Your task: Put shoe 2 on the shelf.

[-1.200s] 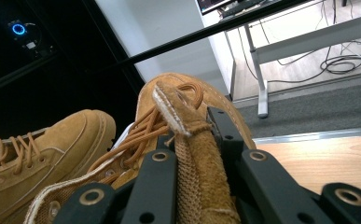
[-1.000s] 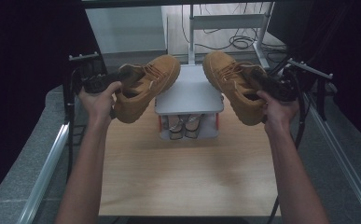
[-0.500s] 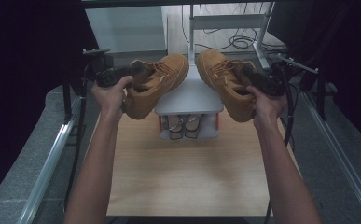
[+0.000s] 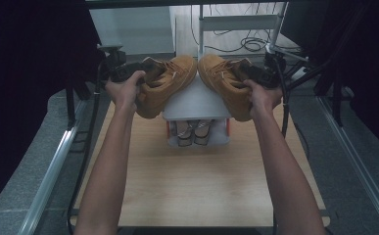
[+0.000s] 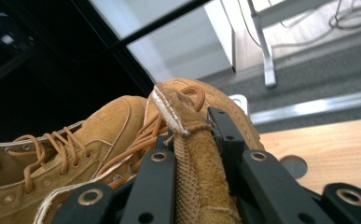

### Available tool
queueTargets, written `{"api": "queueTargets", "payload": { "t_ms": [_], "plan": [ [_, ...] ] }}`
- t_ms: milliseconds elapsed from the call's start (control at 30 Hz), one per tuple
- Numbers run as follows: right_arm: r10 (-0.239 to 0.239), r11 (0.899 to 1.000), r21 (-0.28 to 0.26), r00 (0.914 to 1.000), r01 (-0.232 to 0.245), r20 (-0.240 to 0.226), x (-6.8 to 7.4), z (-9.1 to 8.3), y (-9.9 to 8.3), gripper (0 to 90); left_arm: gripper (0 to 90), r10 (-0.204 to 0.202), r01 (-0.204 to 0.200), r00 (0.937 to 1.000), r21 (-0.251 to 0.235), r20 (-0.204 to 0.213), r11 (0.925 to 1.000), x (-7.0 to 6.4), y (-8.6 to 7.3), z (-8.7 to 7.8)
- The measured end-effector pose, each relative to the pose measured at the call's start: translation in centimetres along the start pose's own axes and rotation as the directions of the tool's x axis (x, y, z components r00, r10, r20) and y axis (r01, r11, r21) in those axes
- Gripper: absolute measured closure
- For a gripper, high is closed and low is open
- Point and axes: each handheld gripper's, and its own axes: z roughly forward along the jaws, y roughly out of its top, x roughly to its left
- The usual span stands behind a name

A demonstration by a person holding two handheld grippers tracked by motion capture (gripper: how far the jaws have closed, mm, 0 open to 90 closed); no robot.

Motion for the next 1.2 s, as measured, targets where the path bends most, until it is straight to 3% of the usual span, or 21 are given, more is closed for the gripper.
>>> {"api": "queueTargets", "payload": {
  "t_ms": [133, 267, 500, 633, 733, 867, 933, 1100, 1200],
  "plan": [
    [0.017, 0.999, 0.047, 0.9994, -0.018, 0.031, 0.1, 1.2, 0.8, 79.7, 76.2, -0.029, 0.029, 0.9994, 0.018, 0.016, 0.9994, 0.6, 0.1, 0.6],
    [0.011, 0.998, 0.055, 0.9992, -0.014, 0.039, 0.2, 2.3, 1.2, 79.6, 75.2, -0.027, 0.026, 0.9995, 0.032, 0.015, 0.9992, 0.7, 0.3, 0.9],
    [-0.009, 0.992, 0.126, 0.9996, 0.006, 0.025, -0.1, 3.7, 1.8, 70.9, 69.6, 0.028, -0.026, 0.9994, 0.068, -0.019, 0.9974, 0.6, 1.2, 1.9],
    [-0.028, 0.992, 0.121, 0.9996, 0.028, 0.001, -0.4, 3.7, 2.0, 65.2, 64.1, 0.035, -0.035, 0.9994, 0.089, 0.003, 0.9954, 1.3, 1.6, 2.2],
    [-0.023, 0.993, 0.114, 0.9996, 0.025, -0.019, -0.6, 3.7, 1.9, 64.2, 63.3, 0.025, -0.027, 0.9995, 0.098, 0.020, 0.9948, 1.7, 1.8, 2.3],
    [-0.034, 0.993, 0.113, 0.9992, 0.036, -0.022, -0.4, 3.8, 1.8, 64.4, 64.3, -0.017, 0.012, 0.9987, 0.107, 0.048, 0.9942, 1.9, 1.7, 2.7],
    [-0.042, 0.992, 0.114, 0.9989, 0.044, -0.020, -0.4, 3.7, 1.8, 64.4, 64.6, -0.028, 0.024, 0.9986, 0.101, 0.044, 0.9946, 1.8, 1.7, 2.8],
    [-0.039, 0.993, 0.109, 0.9987, 0.043, -0.032, -0.7, 3.7, 1.9, 61.5, 63.0, -0.005, 0.001, 0.9992, 0.108, 0.039, 0.9942, 1.9, 1.8, 2.6],
    [-0.044, 0.994, 0.099, 0.9980, 0.048, -0.045, -0.9, 3.6, 2.0, 56.9, 55.2, 0.047, -0.052, 0.9980, 0.120, 0.043, 0.9914, 2.0, 2.0, 2.5]
  ]
}}
